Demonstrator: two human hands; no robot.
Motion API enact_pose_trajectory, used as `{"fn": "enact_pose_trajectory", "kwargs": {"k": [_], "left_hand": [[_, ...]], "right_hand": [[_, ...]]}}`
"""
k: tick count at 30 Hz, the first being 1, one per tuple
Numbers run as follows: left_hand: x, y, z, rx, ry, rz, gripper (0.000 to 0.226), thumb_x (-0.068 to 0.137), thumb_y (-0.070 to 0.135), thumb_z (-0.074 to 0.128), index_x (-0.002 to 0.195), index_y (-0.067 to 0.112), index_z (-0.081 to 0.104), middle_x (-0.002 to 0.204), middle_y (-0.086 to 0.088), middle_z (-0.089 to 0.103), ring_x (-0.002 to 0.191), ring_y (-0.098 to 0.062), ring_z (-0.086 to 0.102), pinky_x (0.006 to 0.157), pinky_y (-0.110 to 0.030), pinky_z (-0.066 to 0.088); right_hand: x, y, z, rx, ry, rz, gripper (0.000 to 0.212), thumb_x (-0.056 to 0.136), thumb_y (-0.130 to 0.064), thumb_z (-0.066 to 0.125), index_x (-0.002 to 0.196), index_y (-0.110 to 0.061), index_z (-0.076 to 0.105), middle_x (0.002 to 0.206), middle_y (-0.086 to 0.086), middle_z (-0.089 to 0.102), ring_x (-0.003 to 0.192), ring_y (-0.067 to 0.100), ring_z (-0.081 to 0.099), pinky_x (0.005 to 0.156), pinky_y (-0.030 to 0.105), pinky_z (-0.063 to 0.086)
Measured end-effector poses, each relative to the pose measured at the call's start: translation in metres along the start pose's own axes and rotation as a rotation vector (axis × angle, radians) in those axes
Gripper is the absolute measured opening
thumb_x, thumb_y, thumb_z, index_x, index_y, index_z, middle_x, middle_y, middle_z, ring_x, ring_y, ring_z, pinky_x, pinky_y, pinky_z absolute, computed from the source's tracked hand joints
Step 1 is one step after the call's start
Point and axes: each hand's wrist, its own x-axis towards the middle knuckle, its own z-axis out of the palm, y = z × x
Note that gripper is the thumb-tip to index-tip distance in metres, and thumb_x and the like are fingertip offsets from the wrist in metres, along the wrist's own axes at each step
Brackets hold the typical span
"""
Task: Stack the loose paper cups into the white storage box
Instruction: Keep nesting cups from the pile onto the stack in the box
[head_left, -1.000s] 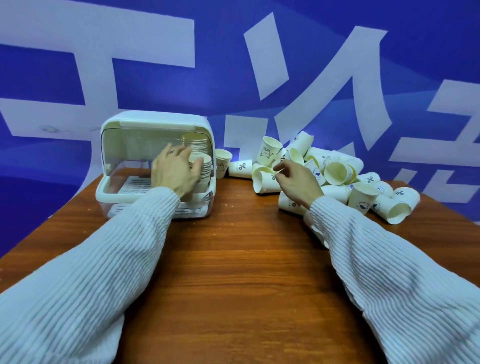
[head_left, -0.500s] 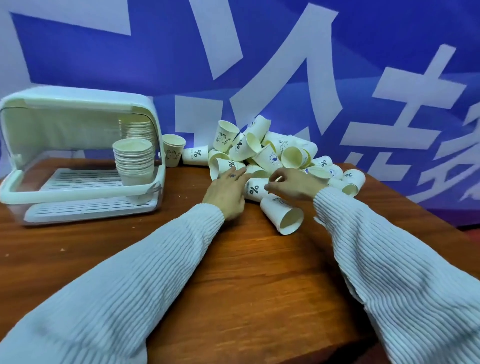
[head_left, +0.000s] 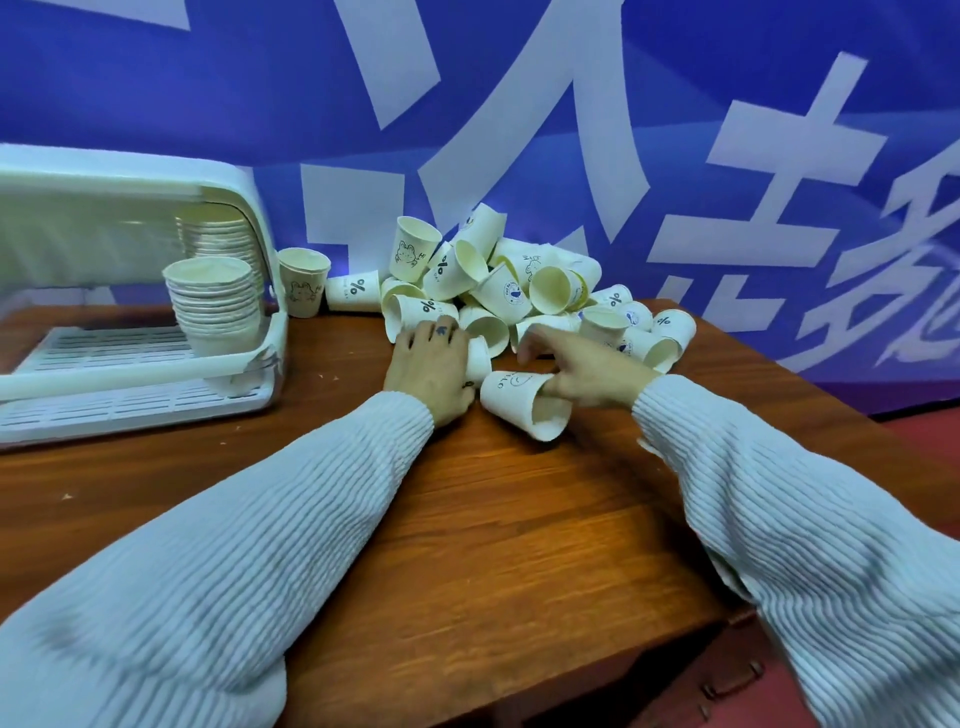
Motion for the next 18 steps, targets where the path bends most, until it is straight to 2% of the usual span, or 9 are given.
{"fn": "enact_pose_trajectory", "kwargs": {"k": [2, 5, 7, 9, 10, 12, 13, 15, 18], "left_hand": [[-0.003, -0.006, -0.002, -0.074, -0.002, -0.050, 0.066, 0.086, 0.048, 0.064, 0.140, 0.016, 0.044, 0.139, -0.008, 0.046, 0.128, -0.030, 0.046, 0.104, -0.044, 0.038], [-0.007, -0.018, -0.008, -0.166, 0.035, -0.152, 0.062, 0.089, 0.047, 0.064, 0.136, 0.012, 0.045, 0.135, -0.012, 0.049, 0.123, -0.032, 0.050, 0.096, -0.046, 0.044], [-0.009, -0.023, -0.014, -0.207, 0.043, -0.194, 0.062, 0.089, 0.048, 0.065, 0.135, 0.010, 0.045, 0.135, -0.013, 0.049, 0.122, -0.033, 0.051, 0.095, -0.047, 0.045], [-0.014, -0.031, -0.020, -0.225, 0.070, -0.205, 0.065, 0.090, 0.047, 0.065, 0.138, 0.010, 0.044, 0.137, -0.014, 0.048, 0.122, -0.034, 0.052, 0.095, -0.048, 0.045], [-0.016, -0.035, -0.022, -0.238, 0.081, -0.212, 0.066, 0.090, 0.047, 0.065, 0.139, 0.009, 0.043, 0.138, -0.014, 0.048, 0.123, -0.034, 0.052, 0.095, -0.048, 0.045], [-0.020, -0.043, -0.025, -0.272, 0.104, -0.232, 0.069, 0.089, 0.046, 0.066, 0.142, 0.009, 0.042, 0.138, -0.014, 0.047, 0.122, -0.034, 0.053, 0.097, -0.048, 0.046], [-0.023, -0.047, -0.027, -0.294, 0.116, -0.246, 0.068, 0.089, 0.046, 0.067, 0.142, 0.009, 0.042, 0.136, -0.014, 0.048, 0.121, -0.035, 0.054, 0.098, -0.048, 0.046], [-0.029, -0.055, -0.031, -0.339, 0.144, -0.273, 0.066, 0.088, 0.046, 0.068, 0.138, 0.009, 0.045, 0.133, -0.014, 0.050, 0.119, -0.035, 0.055, 0.098, -0.049, 0.047], [-0.037, -0.069, -0.038, -0.368, 0.182, -0.315, 0.065, 0.087, 0.047, 0.068, 0.136, 0.011, 0.047, 0.131, -0.013, 0.051, 0.120, -0.034, 0.055, 0.097, -0.048, 0.047]], "right_hand": [[0.001, -0.001, 0.000, -0.004, 0.145, -0.003, 0.016, 0.086, -0.010, 0.067, 0.099, -0.019, 0.064, 0.102, -0.003, 0.065, 0.098, 0.018, 0.059, 0.083, 0.029, 0.044], [0.004, -0.009, -0.007, -0.004, 0.347, 0.065, 0.009, 0.087, -0.016, 0.070, 0.094, -0.020, 0.074, 0.090, -0.003, 0.064, 0.088, 0.018, 0.056, 0.078, 0.035, 0.044], [0.010, -0.008, -0.011, -0.006, 0.376, 0.119, 0.011, 0.090, -0.025, 0.071, 0.086, -0.016, 0.076, 0.081, 0.002, 0.068, 0.082, 0.022, 0.059, 0.072, 0.035, 0.042], [0.017, -0.010, -0.014, -0.020, 0.334, 0.142, 0.024, 0.091, -0.028, 0.067, 0.072, -0.015, 0.067, 0.074, 0.006, 0.064, 0.079, 0.029, 0.060, 0.066, 0.037, 0.040], [0.021, -0.011, -0.015, -0.023, 0.317, 0.144, 0.021, 0.092, -0.026, 0.065, 0.073, -0.016, 0.064, 0.076, 0.005, 0.061, 0.080, 0.030, 0.059, 0.066, 0.036, 0.040], [0.028, -0.018, -0.016, -0.002, 0.286, 0.165, 0.009, 0.092, -0.022, 0.063, 0.099, -0.017, 0.063, 0.092, 0.002, 0.060, 0.090, 0.025, 0.057, 0.074, 0.036, 0.040], [0.032, -0.022, -0.015, 0.022, 0.290, 0.187, 0.019, 0.092, -0.023, 0.062, 0.109, -0.017, 0.059, 0.098, 0.002, 0.060, 0.092, 0.025, 0.056, 0.077, 0.036, 0.041], [0.039, -0.027, -0.015, 0.035, 0.346, 0.216, 0.016, 0.093, -0.027, 0.060, 0.107, -0.019, 0.056, 0.099, 0.004, 0.064, 0.094, 0.028, 0.057, 0.078, 0.038, 0.044], [0.047, -0.034, -0.015, 0.087, 0.387, 0.242, 0.017, 0.095, -0.038, 0.058, 0.101, -0.027, 0.069, 0.103, -0.001, 0.073, 0.102, 0.026, 0.064, 0.087, 0.042, 0.051]]}}
